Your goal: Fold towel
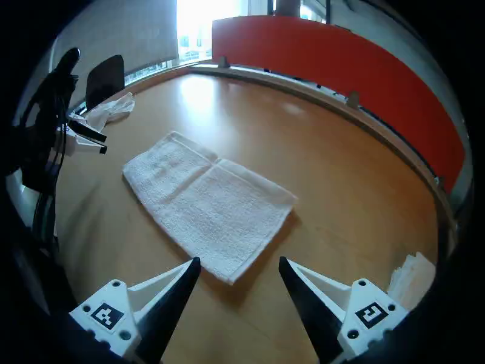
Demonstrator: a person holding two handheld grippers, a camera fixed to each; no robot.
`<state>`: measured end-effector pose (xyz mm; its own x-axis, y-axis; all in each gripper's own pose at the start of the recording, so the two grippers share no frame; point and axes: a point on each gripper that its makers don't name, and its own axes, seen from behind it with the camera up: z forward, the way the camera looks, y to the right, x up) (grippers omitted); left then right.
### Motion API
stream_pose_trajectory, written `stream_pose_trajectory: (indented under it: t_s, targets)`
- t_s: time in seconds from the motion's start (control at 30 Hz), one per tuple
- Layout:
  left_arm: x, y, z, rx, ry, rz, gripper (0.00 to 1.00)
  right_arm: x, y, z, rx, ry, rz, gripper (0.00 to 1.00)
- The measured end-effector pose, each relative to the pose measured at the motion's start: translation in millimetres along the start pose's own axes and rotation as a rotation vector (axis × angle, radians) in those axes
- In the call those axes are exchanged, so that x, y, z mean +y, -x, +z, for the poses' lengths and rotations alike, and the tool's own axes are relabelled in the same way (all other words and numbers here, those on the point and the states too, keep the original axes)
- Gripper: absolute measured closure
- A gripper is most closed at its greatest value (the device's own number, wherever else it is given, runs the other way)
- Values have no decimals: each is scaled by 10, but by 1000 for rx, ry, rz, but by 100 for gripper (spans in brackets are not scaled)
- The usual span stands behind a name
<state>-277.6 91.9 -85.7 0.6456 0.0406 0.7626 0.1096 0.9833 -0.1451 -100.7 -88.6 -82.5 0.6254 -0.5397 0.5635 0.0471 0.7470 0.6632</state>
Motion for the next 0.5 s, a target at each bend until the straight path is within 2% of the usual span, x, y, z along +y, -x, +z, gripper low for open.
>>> stream_pose_trajectory:
  t_s: [0.23, 0.33, 0.4, 0.5]
  targets:
    - [-79, 43, -56, -2, -13, -17, 22, -15, 49, 48, -20, -25, -26, 2]
    - [-105, 64, -71, -5, -18, -20, 22, -25, 114, 78, -42, -42, -36, 13]
    - [-122, 81, -79, -7, -21, -22, 22, -33, 176, 103, -62, -55, -43, 26]
    - [-138, 101, -91, -10, -23, -24, 22, -49, 224, 125, -80, -73, -48, 33]
